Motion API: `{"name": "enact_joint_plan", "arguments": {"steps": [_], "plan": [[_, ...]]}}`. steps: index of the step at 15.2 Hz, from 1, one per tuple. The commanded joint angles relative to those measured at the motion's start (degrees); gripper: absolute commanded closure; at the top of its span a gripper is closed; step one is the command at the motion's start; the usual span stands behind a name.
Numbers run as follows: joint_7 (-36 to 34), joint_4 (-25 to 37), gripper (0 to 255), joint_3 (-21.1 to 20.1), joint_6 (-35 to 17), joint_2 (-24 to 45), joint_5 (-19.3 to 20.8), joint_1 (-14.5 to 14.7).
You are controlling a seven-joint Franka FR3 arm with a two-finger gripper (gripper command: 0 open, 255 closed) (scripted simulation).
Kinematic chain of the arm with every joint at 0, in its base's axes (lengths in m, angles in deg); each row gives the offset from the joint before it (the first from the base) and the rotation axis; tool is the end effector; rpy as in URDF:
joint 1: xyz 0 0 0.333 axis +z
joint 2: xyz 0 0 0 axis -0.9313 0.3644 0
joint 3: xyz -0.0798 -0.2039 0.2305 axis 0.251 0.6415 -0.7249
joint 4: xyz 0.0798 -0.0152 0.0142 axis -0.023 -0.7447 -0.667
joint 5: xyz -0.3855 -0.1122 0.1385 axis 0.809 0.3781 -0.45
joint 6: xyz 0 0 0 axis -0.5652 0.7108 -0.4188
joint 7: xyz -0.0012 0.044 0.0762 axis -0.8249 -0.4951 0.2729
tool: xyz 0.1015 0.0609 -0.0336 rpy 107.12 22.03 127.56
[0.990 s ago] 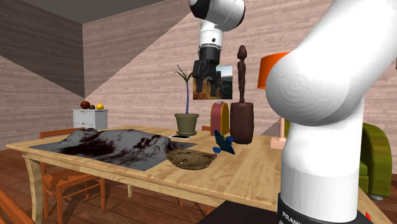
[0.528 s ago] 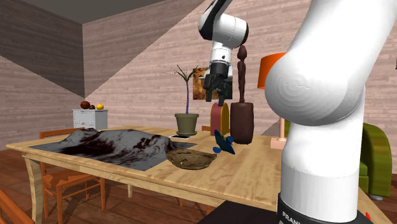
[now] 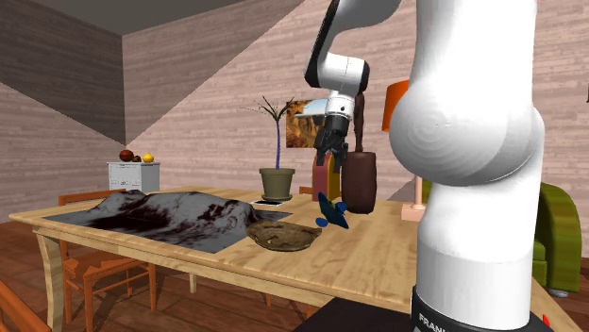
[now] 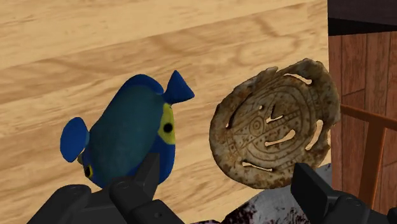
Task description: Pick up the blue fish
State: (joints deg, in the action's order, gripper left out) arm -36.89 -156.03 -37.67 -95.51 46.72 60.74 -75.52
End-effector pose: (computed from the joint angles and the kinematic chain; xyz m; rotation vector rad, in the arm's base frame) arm 0.4193 -0.3785 0.3808 -2.8523 0.0217 -0.0392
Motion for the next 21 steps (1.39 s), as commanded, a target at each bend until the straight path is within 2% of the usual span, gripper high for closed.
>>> {"name": "enact_joint_plan", "arguments": {"steps": [1, 6, 11, 21], "plan": [[4.27, 3.97, 0, 1.18, 1.20, 5.89, -4.29, -2.05], [11.12, 15.10, 0, 0.48, 5.67, 19.67, -13.39, -9.54], [14.14, 28.45, 0, -2.17, 10.99, 32.64, -20.03, -18.56], [15.90, 27.12, 0, -3.39, 7.36, 35.62, -21.71, -19.18]]}}
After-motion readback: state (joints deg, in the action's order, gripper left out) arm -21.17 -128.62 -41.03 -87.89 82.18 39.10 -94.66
